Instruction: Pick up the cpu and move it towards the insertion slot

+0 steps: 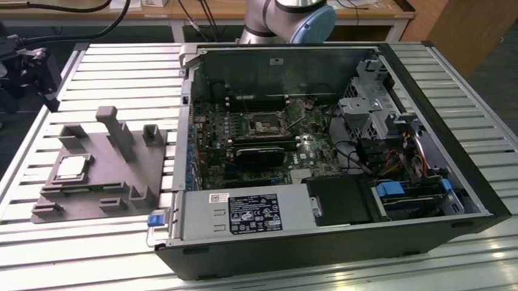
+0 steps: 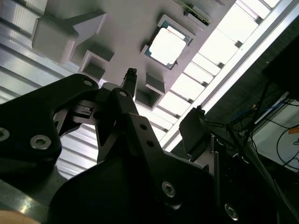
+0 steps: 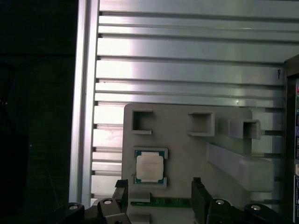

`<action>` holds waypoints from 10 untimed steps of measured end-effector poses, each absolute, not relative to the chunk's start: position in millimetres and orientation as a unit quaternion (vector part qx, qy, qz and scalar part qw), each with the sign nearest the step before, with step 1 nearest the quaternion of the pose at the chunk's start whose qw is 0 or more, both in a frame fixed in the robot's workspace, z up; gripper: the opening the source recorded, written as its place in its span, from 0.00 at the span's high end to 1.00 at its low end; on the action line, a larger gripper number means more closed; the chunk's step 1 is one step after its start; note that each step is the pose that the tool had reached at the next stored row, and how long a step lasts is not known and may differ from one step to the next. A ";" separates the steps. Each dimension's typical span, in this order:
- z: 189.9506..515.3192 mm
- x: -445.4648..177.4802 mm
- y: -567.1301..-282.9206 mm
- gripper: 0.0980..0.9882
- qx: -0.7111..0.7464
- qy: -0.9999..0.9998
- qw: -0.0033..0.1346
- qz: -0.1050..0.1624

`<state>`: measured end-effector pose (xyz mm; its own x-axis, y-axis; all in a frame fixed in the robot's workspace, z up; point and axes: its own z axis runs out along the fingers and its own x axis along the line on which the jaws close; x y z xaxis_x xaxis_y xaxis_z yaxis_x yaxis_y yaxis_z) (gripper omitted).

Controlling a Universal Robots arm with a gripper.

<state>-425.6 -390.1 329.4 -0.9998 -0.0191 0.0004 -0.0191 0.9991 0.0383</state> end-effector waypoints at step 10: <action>323.0 -425.6 -390.5 0.38 0.010 -1.000 0.000 -0.019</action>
<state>-425.6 -390.5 323.0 -0.9998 -0.0191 0.0004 -0.0190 0.9991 0.0383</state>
